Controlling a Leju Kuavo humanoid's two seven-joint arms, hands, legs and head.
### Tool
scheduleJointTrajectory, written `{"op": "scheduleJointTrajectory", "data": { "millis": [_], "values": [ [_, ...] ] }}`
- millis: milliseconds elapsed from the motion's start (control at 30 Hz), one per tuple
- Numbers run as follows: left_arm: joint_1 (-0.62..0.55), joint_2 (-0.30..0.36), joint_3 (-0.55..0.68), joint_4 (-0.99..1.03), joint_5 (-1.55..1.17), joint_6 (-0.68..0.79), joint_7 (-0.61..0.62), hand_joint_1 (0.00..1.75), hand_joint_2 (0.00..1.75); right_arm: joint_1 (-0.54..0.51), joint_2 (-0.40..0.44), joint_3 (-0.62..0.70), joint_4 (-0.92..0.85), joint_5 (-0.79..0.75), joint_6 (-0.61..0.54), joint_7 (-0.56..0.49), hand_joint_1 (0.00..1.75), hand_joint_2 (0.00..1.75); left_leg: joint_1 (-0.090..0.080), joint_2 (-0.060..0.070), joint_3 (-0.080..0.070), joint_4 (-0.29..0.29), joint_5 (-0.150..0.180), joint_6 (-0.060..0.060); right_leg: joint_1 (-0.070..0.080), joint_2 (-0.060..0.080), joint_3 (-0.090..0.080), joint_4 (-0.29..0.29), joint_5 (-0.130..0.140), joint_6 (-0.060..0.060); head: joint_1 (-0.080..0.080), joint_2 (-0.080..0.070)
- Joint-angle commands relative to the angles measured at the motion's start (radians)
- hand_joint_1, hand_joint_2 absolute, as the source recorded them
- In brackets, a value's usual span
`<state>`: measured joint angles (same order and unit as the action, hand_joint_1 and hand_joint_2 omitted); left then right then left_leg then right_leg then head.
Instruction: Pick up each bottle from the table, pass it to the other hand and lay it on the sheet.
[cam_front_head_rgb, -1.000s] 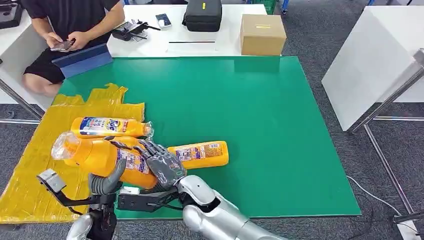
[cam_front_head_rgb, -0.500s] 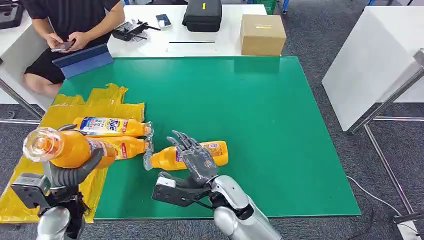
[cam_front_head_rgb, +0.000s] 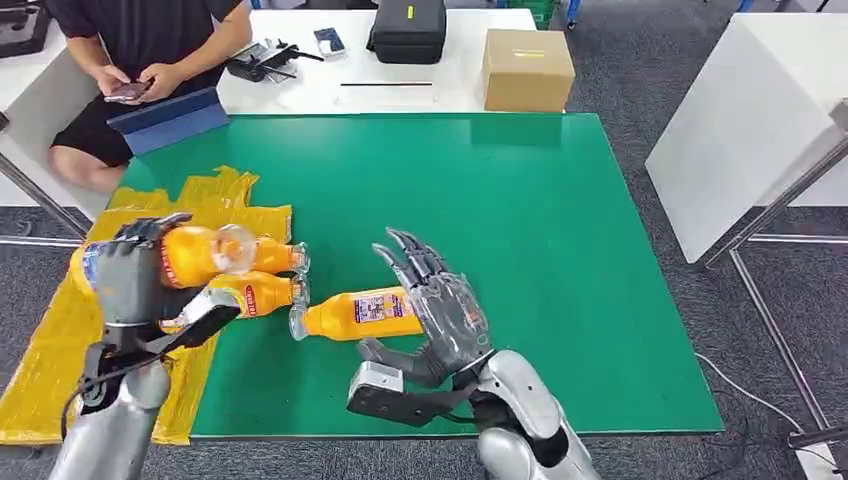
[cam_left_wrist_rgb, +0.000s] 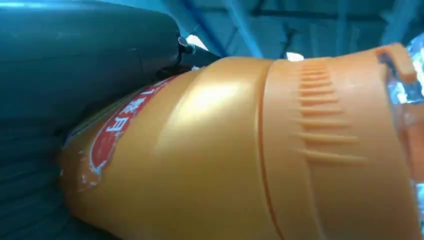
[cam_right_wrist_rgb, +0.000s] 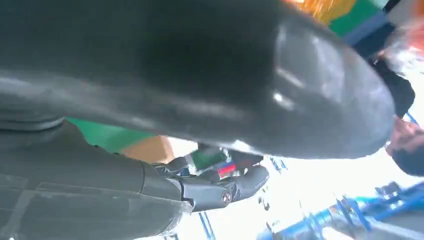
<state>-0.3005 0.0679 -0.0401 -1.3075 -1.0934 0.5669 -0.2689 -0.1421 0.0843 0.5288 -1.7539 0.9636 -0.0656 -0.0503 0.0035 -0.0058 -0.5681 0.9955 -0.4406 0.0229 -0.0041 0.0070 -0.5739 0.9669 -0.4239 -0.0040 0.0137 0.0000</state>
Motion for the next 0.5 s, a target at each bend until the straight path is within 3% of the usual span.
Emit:
{"op": "scheduleJointTrajectory", "data": {
  "millis": [33, 367, 500],
  "values": [
    [-0.208, 0.011, -0.126, 0.408, -0.146, 0.032, 0.083, 1.75, 1.75, 0.036, -0.03, -0.069, -0.111, 0.02, 0.001, -0.014, 0.0, 0.0, -0.001, -0.001, 0.002, -0.001, 0.0, -0.001, -0.001, -0.002, 0.003, -0.001, 0.0, 0.001, 0.0, 0.0],
    [-0.296, -0.036, -0.134, 0.617, -0.277, 0.072, 0.158, 1.75, 1.75, 0.07, -0.014, -0.088, -0.197, 0.063, 0.027, -0.024, 0.0, 0.0, 0.0, -0.002, 0.002, 0.0, 0.0, -0.001, -0.001, -0.002, 0.002, 0.0, -0.002, 0.001, -0.001, 0.0],
    [-0.389, -0.051, -0.146, 0.773, -0.384, 0.071, 0.232, 1.75, 1.75, 0.086, 0.003, -0.088, -0.199, 0.074, 0.071, -0.023, 0.0, 0.0, 0.0, -0.001, 0.0, 0.0, 0.0, -0.001, 0.0, 0.0, 0.0, 0.0, 0.0, 0.0, 0.0, 0.0]
  ]
}}
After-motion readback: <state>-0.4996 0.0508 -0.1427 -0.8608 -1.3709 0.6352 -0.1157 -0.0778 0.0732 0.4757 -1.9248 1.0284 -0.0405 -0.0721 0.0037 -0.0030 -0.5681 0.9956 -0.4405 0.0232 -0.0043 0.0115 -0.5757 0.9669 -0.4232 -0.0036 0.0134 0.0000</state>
